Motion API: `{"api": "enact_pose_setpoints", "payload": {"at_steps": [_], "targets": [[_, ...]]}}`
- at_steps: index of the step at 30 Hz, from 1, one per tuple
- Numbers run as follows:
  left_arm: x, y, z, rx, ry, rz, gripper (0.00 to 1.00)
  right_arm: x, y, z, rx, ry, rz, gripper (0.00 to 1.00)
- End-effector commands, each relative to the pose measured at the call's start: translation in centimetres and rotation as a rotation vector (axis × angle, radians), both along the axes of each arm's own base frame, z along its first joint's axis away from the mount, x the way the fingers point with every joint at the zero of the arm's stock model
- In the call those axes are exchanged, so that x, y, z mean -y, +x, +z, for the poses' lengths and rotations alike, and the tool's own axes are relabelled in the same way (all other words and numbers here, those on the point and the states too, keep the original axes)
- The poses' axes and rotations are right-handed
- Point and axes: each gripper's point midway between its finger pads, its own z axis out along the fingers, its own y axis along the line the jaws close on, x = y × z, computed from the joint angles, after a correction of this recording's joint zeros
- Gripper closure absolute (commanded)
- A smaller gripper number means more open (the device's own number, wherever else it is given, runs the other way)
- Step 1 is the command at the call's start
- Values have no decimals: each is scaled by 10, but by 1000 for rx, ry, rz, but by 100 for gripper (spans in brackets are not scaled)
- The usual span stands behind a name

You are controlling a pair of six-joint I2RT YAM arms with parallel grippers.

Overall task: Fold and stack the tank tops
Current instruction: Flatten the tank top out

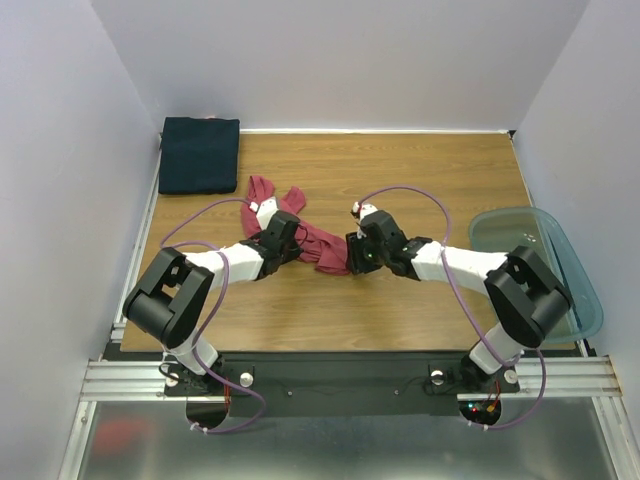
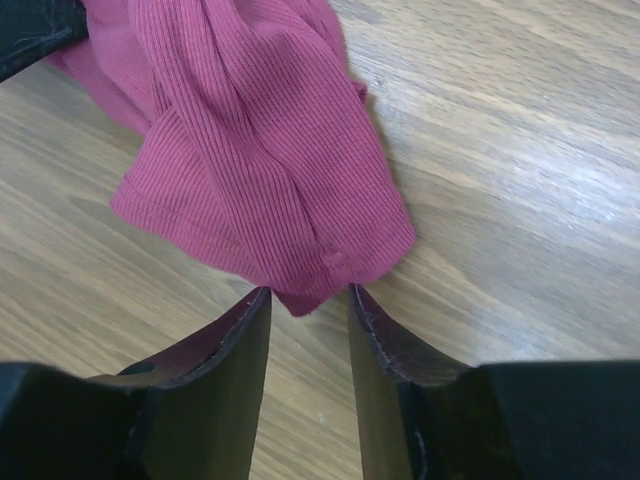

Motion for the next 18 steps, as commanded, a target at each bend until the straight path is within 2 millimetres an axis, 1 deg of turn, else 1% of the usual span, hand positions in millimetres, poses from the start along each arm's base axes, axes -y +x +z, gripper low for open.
{"api": "enact_pose_setpoints", "payload": {"at_steps": [1, 3, 4, 5, 6, 8, 9, 12, 13, 14, 15, 16, 17, 18], "targets": [[0, 14, 16, 42, -2, 7, 100, -26, 8, 15, 54, 50, 74, 55], [1, 14, 15, 39, -4, 4, 100, -27, 8, 10, 46, 41, 70, 55], [2, 14, 15, 38, -6, 4, 100, -26, 8, 4, 37, 27, 64, 55], [2, 14, 15, 38, -7, 4, 100, -30, 13, 6, 54, 41, 55, 55], [2, 14, 15, 37, -8, 2, 100, -27, 17, 4, 62, 28, 34, 56], [3, 14, 15, 39, -7, 1, 100, -24, 22, 1, 65, 11, -5, 65], [1, 15, 16, 39, -7, 5, 100, -19, 27, 2, 82, -5, -40, 76], [-2, 16, 19, 46, 1, 8, 100, -9, 34, 18, 130, 1, -119, 90], [-4, 18, 24, 54, 0, 13, 100, -5, 35, 25, 142, 3, -143, 92], [-8, 19, 24, 54, 5, 22, 100, 4, 36, 40, 166, 0, -188, 96], [-11, 20, 26, 56, 8, 28, 100, 9, 36, 48, 175, -2, -212, 96], [-13, 21, 29, 65, 7, 34, 100, 12, 36, 58, 188, 3, -230, 100], [-16, 23, 32, 70, 10, 37, 100, 21, 32, 64, 185, -13, -250, 100], [-21, 26, 34, 71, 13, 52, 100, 27, 32, 84, 216, 10, -282, 100]]}}
